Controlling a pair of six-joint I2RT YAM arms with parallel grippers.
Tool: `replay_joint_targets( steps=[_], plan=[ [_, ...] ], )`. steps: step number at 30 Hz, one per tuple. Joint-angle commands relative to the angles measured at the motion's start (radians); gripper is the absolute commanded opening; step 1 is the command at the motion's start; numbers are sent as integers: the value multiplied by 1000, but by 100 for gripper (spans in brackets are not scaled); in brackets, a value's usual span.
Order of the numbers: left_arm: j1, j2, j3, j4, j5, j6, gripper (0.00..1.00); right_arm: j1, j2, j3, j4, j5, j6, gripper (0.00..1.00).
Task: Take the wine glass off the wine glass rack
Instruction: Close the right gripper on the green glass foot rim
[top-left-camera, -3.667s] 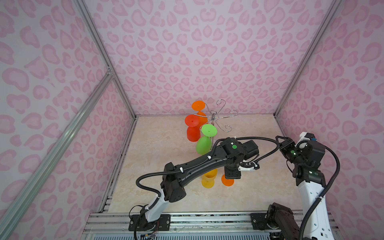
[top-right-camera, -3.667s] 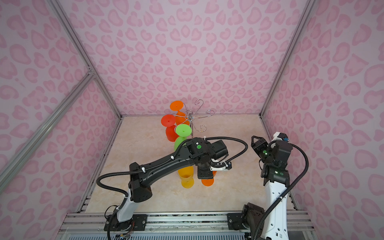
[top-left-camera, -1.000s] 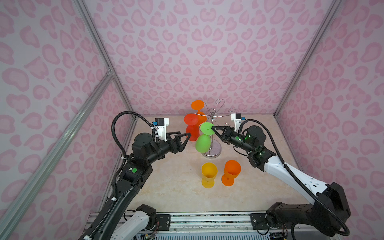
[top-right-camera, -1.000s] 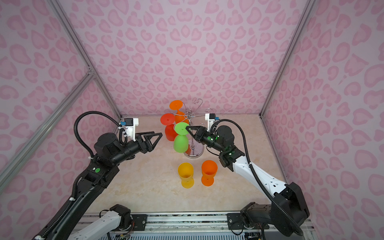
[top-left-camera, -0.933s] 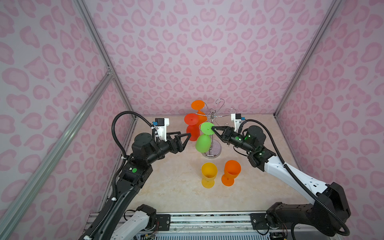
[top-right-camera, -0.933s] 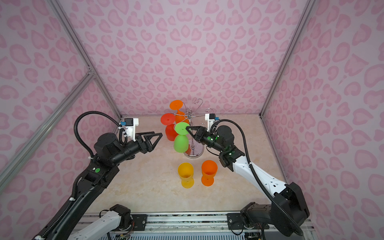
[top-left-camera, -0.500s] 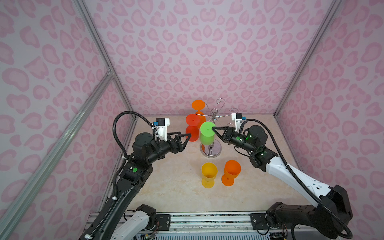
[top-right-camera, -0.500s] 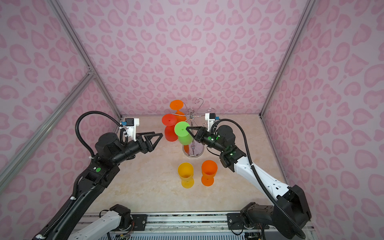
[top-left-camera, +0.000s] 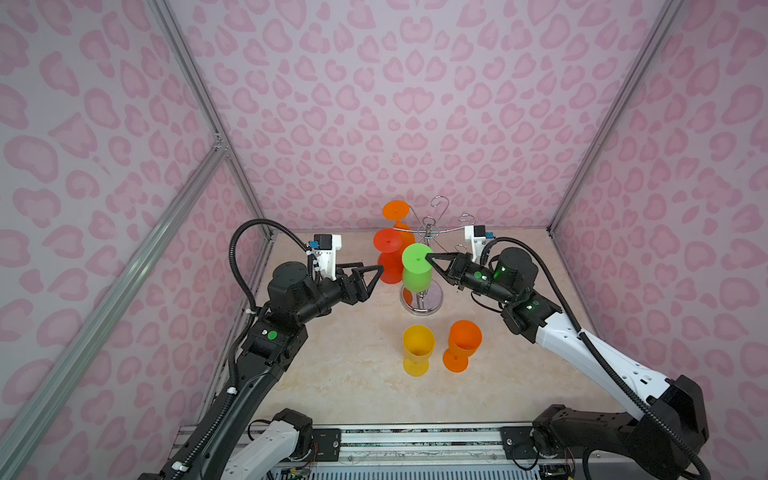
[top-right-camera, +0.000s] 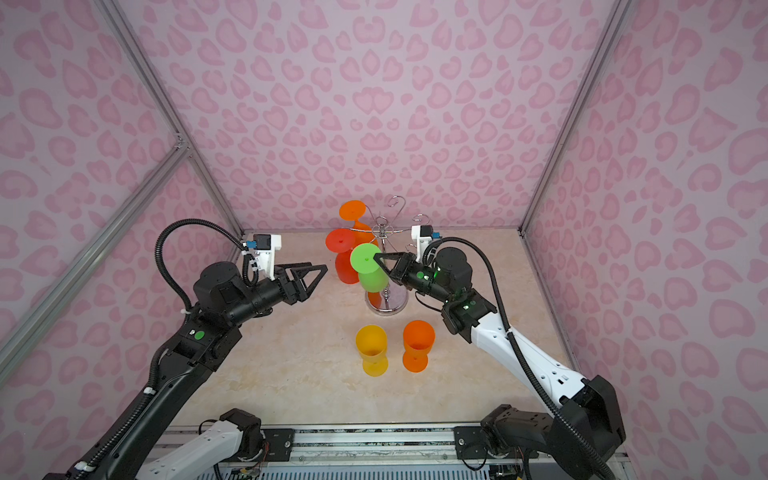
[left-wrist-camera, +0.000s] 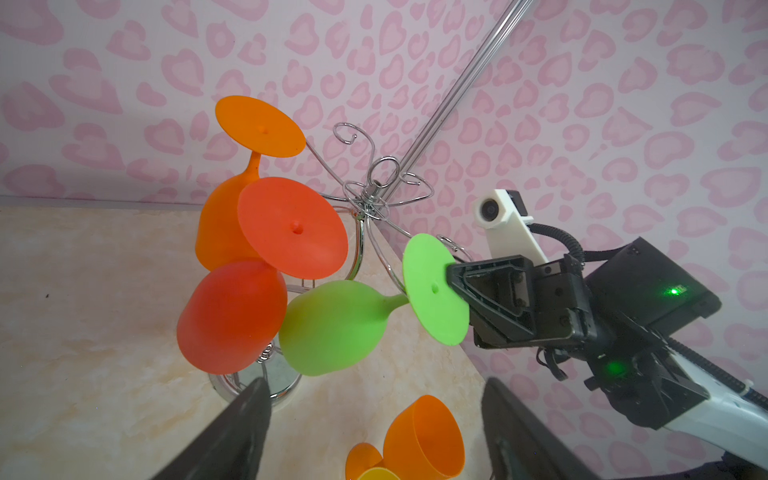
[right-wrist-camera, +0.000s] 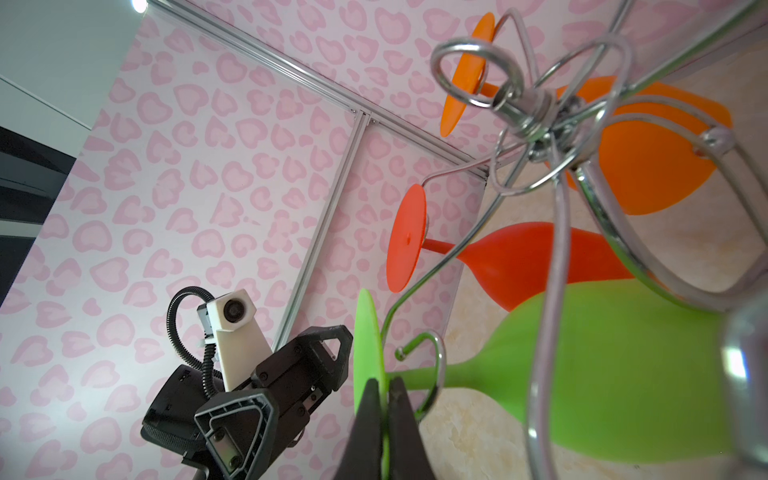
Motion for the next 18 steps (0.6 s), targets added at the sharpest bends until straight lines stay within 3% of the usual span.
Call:
replay_joint_targets(
  steps=[1,18],
  plan=[
    [2,0,11,25,13,12,82,0,-2,21,-20,10,-9,0],
    [5,-32,-19,11,8,23,82,-1,23,110,-176,5,39,0]
  ],
)
